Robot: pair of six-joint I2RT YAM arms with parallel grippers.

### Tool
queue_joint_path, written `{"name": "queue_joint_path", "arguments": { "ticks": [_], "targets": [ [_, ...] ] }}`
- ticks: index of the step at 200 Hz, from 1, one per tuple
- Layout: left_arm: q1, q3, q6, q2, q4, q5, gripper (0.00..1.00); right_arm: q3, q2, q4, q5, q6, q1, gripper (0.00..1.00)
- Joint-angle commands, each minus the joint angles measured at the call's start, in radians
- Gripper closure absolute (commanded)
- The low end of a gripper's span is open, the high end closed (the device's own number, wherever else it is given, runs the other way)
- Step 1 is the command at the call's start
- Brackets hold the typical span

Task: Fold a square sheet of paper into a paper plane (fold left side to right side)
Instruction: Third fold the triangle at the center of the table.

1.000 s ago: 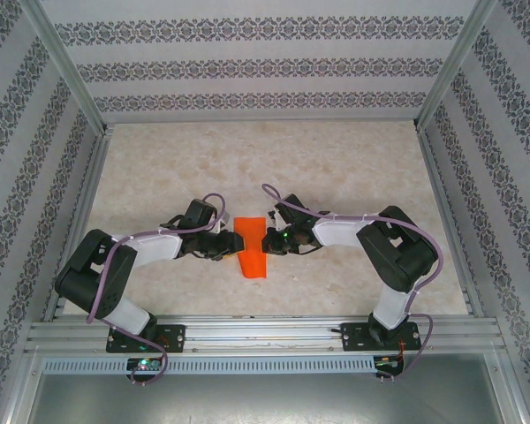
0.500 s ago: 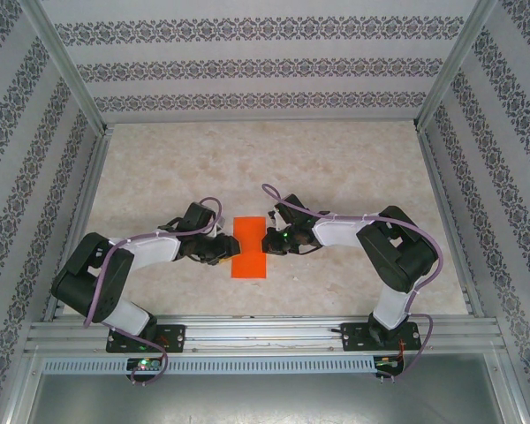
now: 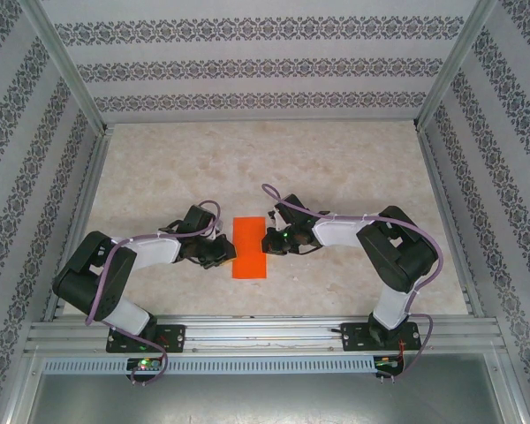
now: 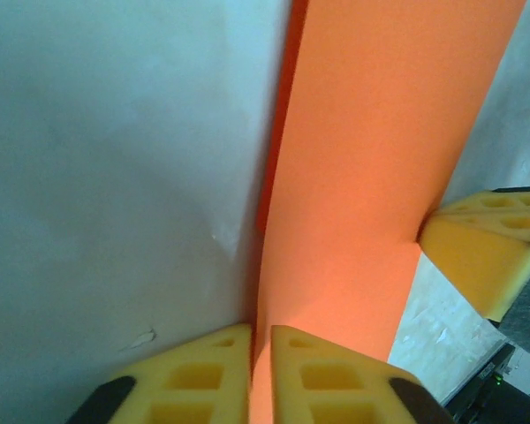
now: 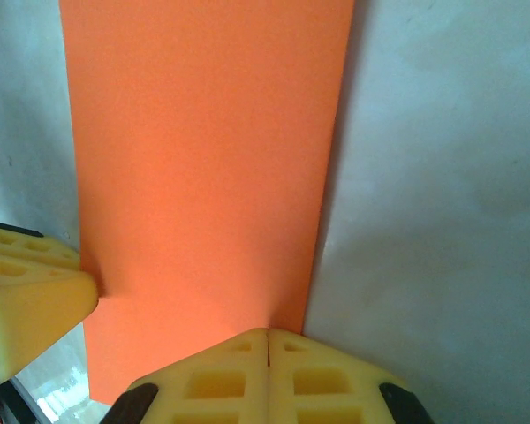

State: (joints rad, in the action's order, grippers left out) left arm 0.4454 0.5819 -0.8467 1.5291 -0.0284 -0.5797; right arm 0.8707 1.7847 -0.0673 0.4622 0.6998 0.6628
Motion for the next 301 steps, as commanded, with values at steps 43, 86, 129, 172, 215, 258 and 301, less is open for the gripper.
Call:
{"name": "queue_joint_path", "arguments": {
  "ticks": [43, 86, 129, 172, 215, 258, 301],
  "targets": [
    [0.008, -0.025, -0.039, -0.049, 0.02, 0.006, 1.0, -0.013, -0.036, -0.04, -0.054, -0.057, -0.03, 1.0],
    [0.019, -0.033, -0.13, -0.114, 0.028, 0.015, 1.0, -0.039, -0.186, -0.026, -0.13, -0.187, -0.048, 0.72],
    [0.037, -0.026, -0.184, -0.128, 0.05, -0.006, 1.0, -0.163, -0.404, 0.001, -0.24, -0.348, 0.005, 0.54],
    [0.048, -0.014, -0.205, -0.122, 0.056, -0.015, 1.0, -0.315, -0.601, 0.052, -0.471, -0.534, 0.236, 0.39],
    [0.056, -0.011, -0.225, -0.113, 0.072, -0.02, 1.0, -0.355, -0.566, 0.1, -0.692, -0.713, 0.469, 0.29],
    [0.063, -0.01, -0.234, -0.104, 0.08, -0.025, 1.0, -0.238, -0.37, 0.107, -0.815, -0.771, 0.572, 0.27],
    [0.067, -0.009, -0.238, -0.104, 0.084, -0.026, 1.0, -0.141, -0.234, 0.13, -0.83, -0.777, 0.587, 0.31]
  ]
}}
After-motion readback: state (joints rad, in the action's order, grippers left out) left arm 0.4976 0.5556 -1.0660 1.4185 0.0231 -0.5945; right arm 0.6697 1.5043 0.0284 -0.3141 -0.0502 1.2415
